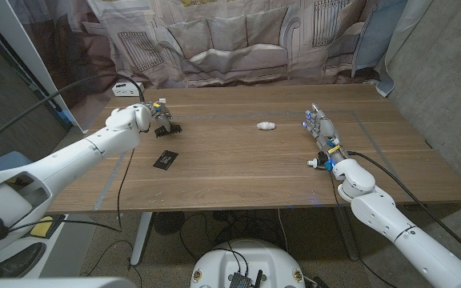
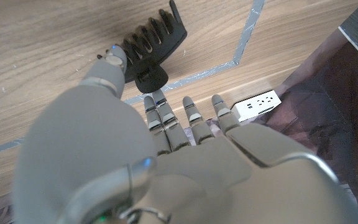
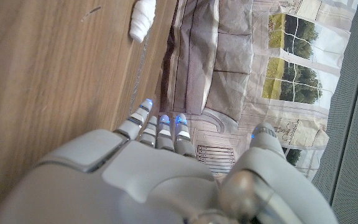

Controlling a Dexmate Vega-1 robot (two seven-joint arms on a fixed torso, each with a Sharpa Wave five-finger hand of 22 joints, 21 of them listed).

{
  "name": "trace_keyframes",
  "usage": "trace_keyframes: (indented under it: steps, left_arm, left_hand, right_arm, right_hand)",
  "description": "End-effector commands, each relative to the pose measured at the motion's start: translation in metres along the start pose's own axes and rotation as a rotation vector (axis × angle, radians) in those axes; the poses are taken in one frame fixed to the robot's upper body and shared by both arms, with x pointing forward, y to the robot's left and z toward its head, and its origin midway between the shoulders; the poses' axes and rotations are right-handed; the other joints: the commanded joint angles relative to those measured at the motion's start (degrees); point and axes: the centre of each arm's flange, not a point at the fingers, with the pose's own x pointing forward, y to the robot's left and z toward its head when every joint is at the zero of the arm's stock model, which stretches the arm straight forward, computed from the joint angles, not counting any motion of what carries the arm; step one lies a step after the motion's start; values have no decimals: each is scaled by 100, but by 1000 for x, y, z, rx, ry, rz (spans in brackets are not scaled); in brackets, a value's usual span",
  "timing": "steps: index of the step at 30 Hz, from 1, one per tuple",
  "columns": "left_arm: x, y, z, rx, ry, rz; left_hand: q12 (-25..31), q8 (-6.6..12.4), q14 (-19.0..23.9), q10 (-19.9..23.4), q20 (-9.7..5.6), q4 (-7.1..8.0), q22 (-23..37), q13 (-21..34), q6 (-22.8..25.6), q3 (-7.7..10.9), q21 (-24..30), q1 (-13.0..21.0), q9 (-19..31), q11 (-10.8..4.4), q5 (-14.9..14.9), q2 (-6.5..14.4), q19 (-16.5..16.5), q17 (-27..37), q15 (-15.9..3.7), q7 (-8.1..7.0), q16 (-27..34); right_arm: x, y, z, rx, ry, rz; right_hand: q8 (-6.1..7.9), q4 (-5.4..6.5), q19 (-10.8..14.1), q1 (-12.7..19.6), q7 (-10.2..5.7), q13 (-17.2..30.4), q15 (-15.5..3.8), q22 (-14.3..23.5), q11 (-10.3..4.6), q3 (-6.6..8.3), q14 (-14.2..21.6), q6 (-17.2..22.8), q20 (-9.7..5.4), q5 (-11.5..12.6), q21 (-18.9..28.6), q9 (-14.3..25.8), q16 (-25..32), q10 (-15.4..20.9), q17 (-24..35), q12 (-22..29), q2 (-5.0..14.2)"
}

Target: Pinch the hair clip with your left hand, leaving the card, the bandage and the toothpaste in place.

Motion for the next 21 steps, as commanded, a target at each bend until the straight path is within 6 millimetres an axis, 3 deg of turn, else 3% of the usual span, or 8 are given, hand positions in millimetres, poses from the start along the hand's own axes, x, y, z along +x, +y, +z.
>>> trace_keyframes:
  steps: [1,21]
  left_arm:
    - [2,0,1,-13,8,10]
    - [1,0,0,12,5,-10]
  left_hand:
    - [43,56,87,125,33,-10,12,12,128,0,17,111,28,-39,-8,6,61,4,-440,-7,36]
    - [47,42,158,234,58,-18,12,59,249,2,1,230,35,-77,-18,36,113,4,-447,-25,19]
  right_arm:
    - [1,-1,-1,3,7,-2]
    - [-1,0,-1,-3,9,2]
  right_hand:
    - [4,-21,10,53,4,26,19,16,17,4,25,43,42,-4,-4,11,-12,40,14,-3,17]
    - [1,-20,-4,52,-4,27,26,17,25,-2,29,40,54,-5,-5,11,-14,44,16,-5,18]
